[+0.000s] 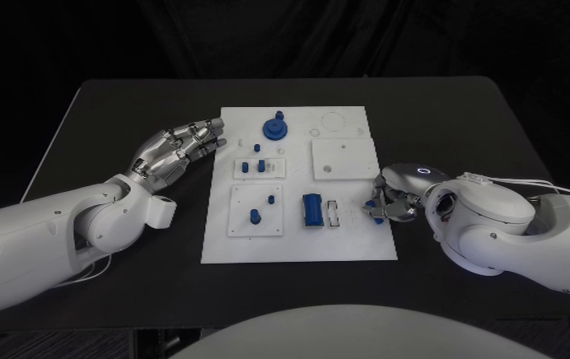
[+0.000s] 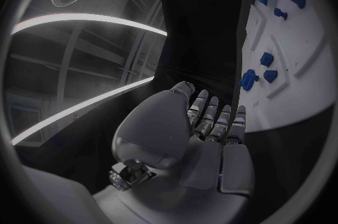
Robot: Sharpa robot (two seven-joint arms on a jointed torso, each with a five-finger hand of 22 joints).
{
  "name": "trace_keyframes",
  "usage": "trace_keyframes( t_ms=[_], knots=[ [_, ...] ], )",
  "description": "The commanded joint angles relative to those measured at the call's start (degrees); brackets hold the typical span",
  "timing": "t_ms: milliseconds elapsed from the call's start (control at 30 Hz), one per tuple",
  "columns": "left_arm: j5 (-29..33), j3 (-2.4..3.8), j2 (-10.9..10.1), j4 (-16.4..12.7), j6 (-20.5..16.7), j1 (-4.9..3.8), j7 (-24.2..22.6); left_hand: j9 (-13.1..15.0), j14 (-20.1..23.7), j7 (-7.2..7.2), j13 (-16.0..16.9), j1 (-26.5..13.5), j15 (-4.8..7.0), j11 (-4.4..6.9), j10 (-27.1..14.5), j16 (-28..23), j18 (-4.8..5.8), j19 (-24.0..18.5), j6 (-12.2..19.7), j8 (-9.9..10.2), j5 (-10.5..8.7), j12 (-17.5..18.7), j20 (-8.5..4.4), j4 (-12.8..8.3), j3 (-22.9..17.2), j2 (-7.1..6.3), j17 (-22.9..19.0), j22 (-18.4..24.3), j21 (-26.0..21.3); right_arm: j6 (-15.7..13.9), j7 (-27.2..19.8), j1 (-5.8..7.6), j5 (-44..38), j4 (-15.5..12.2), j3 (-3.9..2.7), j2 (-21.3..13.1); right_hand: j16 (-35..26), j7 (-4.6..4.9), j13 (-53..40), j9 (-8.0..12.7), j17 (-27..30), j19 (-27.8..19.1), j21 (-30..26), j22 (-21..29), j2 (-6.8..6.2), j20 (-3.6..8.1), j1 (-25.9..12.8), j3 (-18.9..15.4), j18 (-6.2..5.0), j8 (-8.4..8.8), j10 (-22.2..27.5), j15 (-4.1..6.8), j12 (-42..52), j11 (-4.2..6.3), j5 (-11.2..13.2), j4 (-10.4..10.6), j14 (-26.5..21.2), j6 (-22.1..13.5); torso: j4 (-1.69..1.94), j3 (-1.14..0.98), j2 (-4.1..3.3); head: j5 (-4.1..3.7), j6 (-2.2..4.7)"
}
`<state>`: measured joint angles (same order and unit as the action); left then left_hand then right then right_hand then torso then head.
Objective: Assemble the parts on the task board
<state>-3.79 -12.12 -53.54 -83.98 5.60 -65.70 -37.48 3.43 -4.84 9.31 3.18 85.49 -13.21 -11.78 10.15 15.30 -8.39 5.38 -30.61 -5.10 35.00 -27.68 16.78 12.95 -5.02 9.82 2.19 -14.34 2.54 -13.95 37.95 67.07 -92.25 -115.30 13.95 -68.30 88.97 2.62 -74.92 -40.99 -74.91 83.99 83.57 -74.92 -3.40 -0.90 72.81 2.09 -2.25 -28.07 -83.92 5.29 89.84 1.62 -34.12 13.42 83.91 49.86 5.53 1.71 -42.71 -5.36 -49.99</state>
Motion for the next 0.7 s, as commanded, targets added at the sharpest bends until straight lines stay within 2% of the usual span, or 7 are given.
trace_keyframes(
  t_ms=[33, 167, 233, 267, 333, 467, 700],
  knots=[
    [-0.3, 0.03, 0.0, -0.1, 0.9, 0.12, -0.4, 0.0, -0.4, 2.65, 0.0, 0.6, -0.07, -0.11, 0.2, 0.2, 1.01, 0.3, -0.5, -0.3, 0.23, -0.1, 0.02, 0.0, -0.4, 0.05, 0.1, 0.0, 0.3, 3.2, 1.2, -0.31, 0.3, 0.6, 0.36, 0.2, -0.3, 1.0, -15.1, 3.9, -12.0, 2.9, -0.5, -12.6, -0.35, -0.77, 0.8, 0.1, 0.4, 2.18, -6.1, -0.83, 0.2, -0.93, 1.0, -0.7, 5.4, -1.5, -0.03, -0.05, -0.02, 0.16, -0.01],
    [-0.3, 0.03, 0.0, -0.2, 0.9, 0.16, -0.4, 0.0, -0.4, 2.65, 0.0, 0.6, -0.07, -0.11, 0.2, 0.2, 1.01, 0.3, -0.5, -0.3, 0.23, -0.1, 0.02, 0.0, -0.4, 0.05, 0.1, 0.0, 0.3, 2.9, 1.0, -0.32, 0.3, 0.7, 0.36, 0.4, -0.3, 1.26, -15.1, 5.5, -11.9, 2.7, -1.0, -12.4, -0.37, -1.19, 3.0, 1.2, 0.28, 3.18, -6.1, -1.22, 0.2, -1.27, 1.1, -2.7, 5.4, -0.8, -0.06, -0.04, 0.01, 0.26, -0.01],
    [-0.3, 0.03, -0.1, -0.2, 0.9, 0.18, -0.4, 0.1, -0.4, 2.67, 0.1, 0.6, -0.07, -0.13, 0.3, 0.2, 1.01, 0.3, -0.6, -0.3, 0.24, -0.2, 0.02, 0.0, -0.4, 0.07, 0.1, 0.0, 0.3, 1.8, 0.6, -0.32, 0.3, 0.8, 0.36, 0.5, -0.3, 1.2, -15.1, 6.5, -12.0, 2.8, -0.9, -12.5, -0.26, -1.25, 4.3, 2.9, 0.29, 3.59, -6.1, -1.22, 0.2, -1.22, 3.9, -4.0, 5.4, 0.1, -0.06, -0.04, -0.02, 0.27, -0.01],
    [-0.3, 0.03, -0.1, -0.2, 0.9, 0.19, -0.4, 0.1, -0.4, 2.67, 0.1, 0.6, -0.07, -0.13, 0.3, 0.2, 1.01, 0.3, -0.6, -0.3, 0.24, -0.2, 0.02, 0.0, -0.4, 0.07, 0.1, 0.0, 0.3, 1.2, 0.3, -0.32, 0.3, 0.7, 0.36, 0.5, -0.3, 1.13, -15.1, 7.1, -12.0, 2.8, -0.9, -12.5, -0.39, -1.2, 4.8, 4.8, 0.29, 3.79, -6.1, -1.18, 0.2, -1.19, 6.8, -4.5, 5.4, 0.7, -0.06, -0.04, -0.02, 0.29, -0.01],
    [-0.3, 0.03, -0.1, -0.2, 1.0, 0.2, -0.3, 0.1, -0.4, 2.67, 0.1, 0.6, -0.07, -0.13, 0.3, 0.2, 1.01, 0.3, -0.6, -0.3, 0.24, -0.2, 0.02, 0.0, -0.4, 0.07, 0.1, 0.0, 0.3, -0.1, -0.1, -0.33, 0.3, 0.7, 0.35, 0.6, -0.3, 1.08, -15.1, 7.7, -12.1, 2.8, -0.8, -12.5, -1.11, -1.16, 4.8, 7.3, 0.3, 3.89, -6.1, -1.14, 0.2, -1.1, 8.5, -4.7, 5.5, 1.4, -0.04, -0.03, -0.03, 0.28, -0.01],
    [-0.3, 0.03, -0.1, -0.2, 1.0, 0.25, -0.4, 0.1, -0.4, 2.74, 0.1, 0.6, -0.07, -0.21, 0.4, 0.2, 1.01, 0.3, -0.7, -0.3, 0.25, -0.3, 0.01, 0.0, -0.5, 0.1, 0.1, 0.0, 0.3, -4.7, -2.1, -0.33, 2.8, 0.4, 0.35, 0.4, 0.0, 0.41, -15.1, 7.9, -12.6, 3.1, -0.3, -12.7, -2.21, -0.85, 4.2, 11.5, 0.44, 2.89, -6.1, -0.72, 0.2, -0.51, 6.0, -5.5, 5.6, 3.2, -0.01, -0.04, -0.03, 0.37, -0.01],
    [-0.3, 0.03, -0.2, -0.2, 1.0, 0.33, -0.4, 0.1, -0.4, 2.83, 0.1, 0.6, -0.07, -0.3, 0.4, 0.3, 1.01, 0.5, -0.7, -0.4, 0.28, -0.4, 0.01, 0.0, -0.7, 0.14, 0.1, -0.3, 0.4, -10.1, -6.2, -0.31, 15.4, -0.4, 0.33, 0.0, 0.2, -0.02, -15.1, 7.7, -13.1, 3.3, 0.2, -12.9, -2.88, -0.54, 2.8, 14.5, 0.58, 2.13, -6.1, -0.32, 0.2, -0.1, 3.6, -6.1, 5.7, 4.0, -0.03, -0.05, -0.05, 0.42, -0.01]
  ],
)
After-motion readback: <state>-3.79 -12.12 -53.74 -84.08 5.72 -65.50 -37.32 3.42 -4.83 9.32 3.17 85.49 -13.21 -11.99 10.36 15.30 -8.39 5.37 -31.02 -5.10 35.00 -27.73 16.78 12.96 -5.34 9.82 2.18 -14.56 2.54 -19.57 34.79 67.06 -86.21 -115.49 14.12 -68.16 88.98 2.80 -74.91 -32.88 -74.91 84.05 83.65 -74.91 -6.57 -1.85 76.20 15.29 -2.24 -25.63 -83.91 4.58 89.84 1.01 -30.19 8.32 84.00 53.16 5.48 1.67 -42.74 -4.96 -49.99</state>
